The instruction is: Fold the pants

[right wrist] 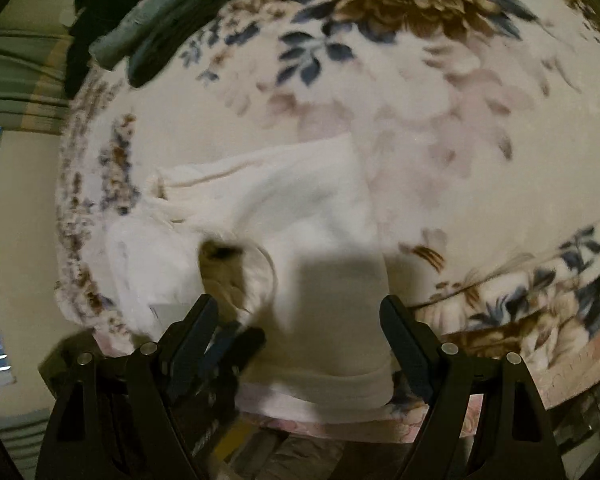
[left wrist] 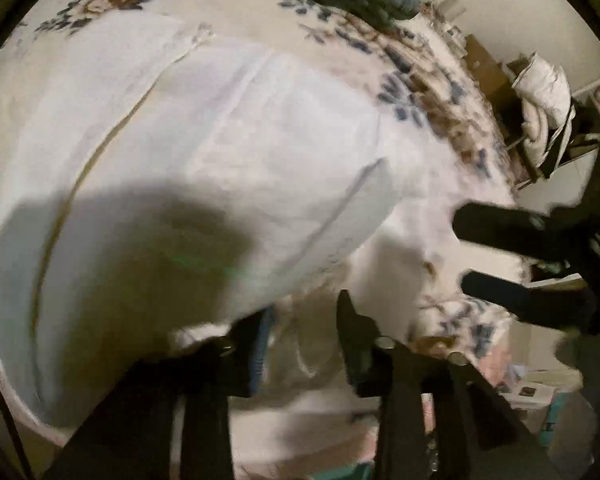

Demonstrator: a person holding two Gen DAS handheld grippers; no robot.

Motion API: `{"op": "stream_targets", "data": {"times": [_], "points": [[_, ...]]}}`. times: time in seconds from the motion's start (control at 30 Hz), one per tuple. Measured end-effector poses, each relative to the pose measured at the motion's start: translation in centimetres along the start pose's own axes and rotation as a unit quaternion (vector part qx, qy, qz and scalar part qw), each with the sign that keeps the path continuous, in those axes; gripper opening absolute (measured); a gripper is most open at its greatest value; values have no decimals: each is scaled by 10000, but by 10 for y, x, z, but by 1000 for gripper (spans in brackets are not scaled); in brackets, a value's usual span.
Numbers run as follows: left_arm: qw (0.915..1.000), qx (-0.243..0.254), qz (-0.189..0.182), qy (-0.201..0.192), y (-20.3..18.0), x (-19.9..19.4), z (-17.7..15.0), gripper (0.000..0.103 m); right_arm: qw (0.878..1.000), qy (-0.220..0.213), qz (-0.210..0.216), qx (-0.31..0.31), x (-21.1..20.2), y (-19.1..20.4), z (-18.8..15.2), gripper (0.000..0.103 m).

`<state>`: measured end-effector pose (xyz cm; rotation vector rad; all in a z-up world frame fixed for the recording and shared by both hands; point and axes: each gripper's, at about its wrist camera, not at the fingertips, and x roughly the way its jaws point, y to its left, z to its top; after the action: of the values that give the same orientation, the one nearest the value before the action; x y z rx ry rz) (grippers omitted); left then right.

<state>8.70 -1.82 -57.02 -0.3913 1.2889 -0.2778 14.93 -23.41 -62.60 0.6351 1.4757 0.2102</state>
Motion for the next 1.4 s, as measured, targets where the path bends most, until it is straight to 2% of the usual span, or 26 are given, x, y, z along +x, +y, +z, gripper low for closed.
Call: {"op": "stream_targets", "data": {"times": [0.03,0.1,0.13,0.2,0.27,0.33,0.37,0.43,0.5,0.53,0.57,0.67,0.73,0.8,0.83,0.87,0.93,1.0,1.03,1.07,1.13,1.23,1.37,1.4], "points": [[10000,-17,-48,-19,-3,-11,-3,52,9999,-2,151,-9,-3,-2,0,86],[9999,-59,-137,-71,-3,-32,-13,90,9988,5,480,-11,-5,-3,-1,88],[9999,-75,-94,-120,-3,-44,-18,95,9978,41,666,-21,-4,-1,-3,88],[9998,-89,-62,-163,3,-67,-25,96,9944,141,1048,-28,4,2,-7,88],[9995,-126,207,-213,18,-87,-32,96,9894,212,1435,-45,17,11,-13,89],[9988,-174,409,-202,32,-89,-32,96,9853,302,1681,-46,33,18,-18,90],[9979,-236,556,-214,44,-94,-32,96,9842,320,1739,-44,47,18,-18,90],[9956,-369,843,-197,70,-97,-33,96,9892,408,1406,40,69,17,-18,91],[9925,-567,1069,-152,93,-98,-29,96,9844,283,1698,359,72,14,-18,92],[9918,-626,1106,-161,100,-101,-28,96,9771,149,2075,439,66,14,-20,92],[9904,-693,1176,-202,107,-104,-26,96,9728,61,2278,415,61,16,-23,92],[9881,-773,1285,-346,115,-111,-20,96,9637,-71,2664,149,52,25,-28,92],[9875,-833,1275,-405,118,-110,-17,96,9659,126,2585,-19,67,32,-23,92],[9870,-920,1254,-412,116,-103,-14,96,9625,475,2671,-96,89,41,-17,91],[9870,-969,1225,-388,117,-102,-15,96,9576,619,2811,-144,92,44,-14,80],[9869,-1009,1203,-370,117,-102,-16,96,9521,700,2968,-225,89,50,-16,75],[9867,-1062,1171,-373,115,-102,-18,96,9360,800,3397,-462,70,62,-16,73],[9869,-1067,1152,-359,113,-101,-20,96,9069,972,4066,-532,45,66,-24,73],[9869,-1080,1145,-346,113,-100,-22,96,9097,977,3994,-585,37,64,-27,74],[9870,-1095,1131,-319,112,-99,-23,96,9253,920,3613,-699,30,61,-29,74],[9870,-1124,1115,-265,112,-96,-24,96,9491,875,2899,-871,34,54,-31,76],[9873,-1102,1120,-239,109,-93,-24,96,9728,864,1927,-953,58,41,-29,76],[9873,-946,1250,-245,105,-94,-21,96,9875,615,1207,-810,83,26,-16,76],[9873,-942,1258,-245,106,-95,-20,96,9880,607,1188,-774,84,17,-15,77]]}}
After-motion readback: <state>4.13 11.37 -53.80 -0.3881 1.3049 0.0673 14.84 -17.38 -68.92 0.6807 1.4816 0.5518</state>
